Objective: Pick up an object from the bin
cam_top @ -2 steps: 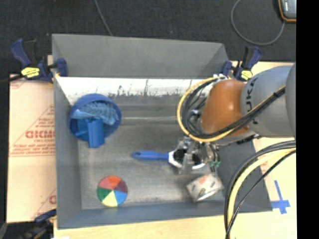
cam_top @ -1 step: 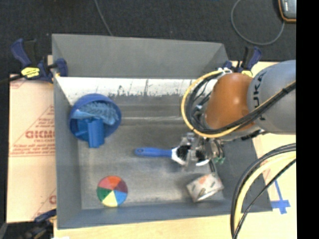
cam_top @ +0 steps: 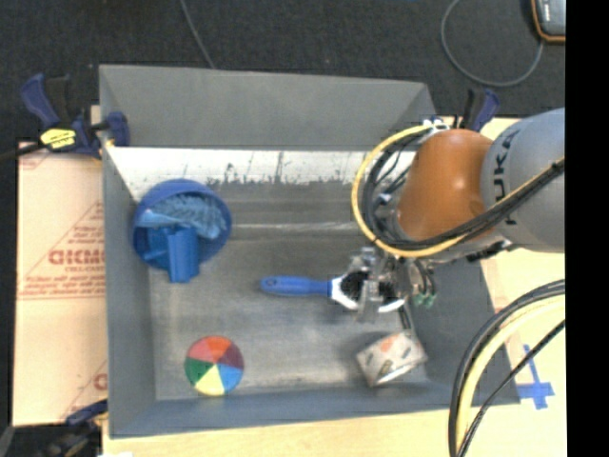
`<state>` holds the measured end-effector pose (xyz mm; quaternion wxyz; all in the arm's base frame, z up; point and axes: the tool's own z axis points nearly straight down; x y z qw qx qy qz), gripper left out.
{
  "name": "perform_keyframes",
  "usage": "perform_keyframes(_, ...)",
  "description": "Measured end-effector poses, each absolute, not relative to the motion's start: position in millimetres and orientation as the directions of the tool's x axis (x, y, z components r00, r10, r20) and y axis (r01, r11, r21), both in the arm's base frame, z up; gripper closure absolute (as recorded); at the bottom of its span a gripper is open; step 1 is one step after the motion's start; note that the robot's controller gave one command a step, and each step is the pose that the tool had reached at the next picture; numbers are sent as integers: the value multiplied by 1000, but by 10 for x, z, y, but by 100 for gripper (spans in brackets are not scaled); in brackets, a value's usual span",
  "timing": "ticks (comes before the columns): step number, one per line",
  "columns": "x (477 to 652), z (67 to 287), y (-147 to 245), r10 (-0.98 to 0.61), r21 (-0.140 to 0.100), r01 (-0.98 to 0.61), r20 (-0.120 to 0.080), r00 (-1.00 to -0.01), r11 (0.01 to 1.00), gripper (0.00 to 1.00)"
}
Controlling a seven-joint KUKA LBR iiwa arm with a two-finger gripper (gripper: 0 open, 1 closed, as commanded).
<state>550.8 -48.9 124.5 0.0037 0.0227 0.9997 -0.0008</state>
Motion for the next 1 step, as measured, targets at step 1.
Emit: perform_keyframes(1,5513,1421,-491,45,-2,45,-10,-999,999,100)
